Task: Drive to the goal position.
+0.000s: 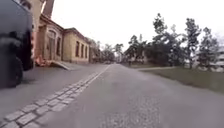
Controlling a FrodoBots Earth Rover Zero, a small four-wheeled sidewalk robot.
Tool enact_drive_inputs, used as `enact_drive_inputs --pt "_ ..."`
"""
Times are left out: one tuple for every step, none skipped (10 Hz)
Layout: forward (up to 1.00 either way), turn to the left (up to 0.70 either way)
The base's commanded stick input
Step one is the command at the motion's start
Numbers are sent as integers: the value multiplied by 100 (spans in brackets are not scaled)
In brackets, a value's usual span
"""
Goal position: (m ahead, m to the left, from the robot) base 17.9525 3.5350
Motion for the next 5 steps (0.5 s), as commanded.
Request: enact_drive_inputs --pt "100 0" --pt "100 0" --pt "100 0" --pt "100 0" --pt "100 0"
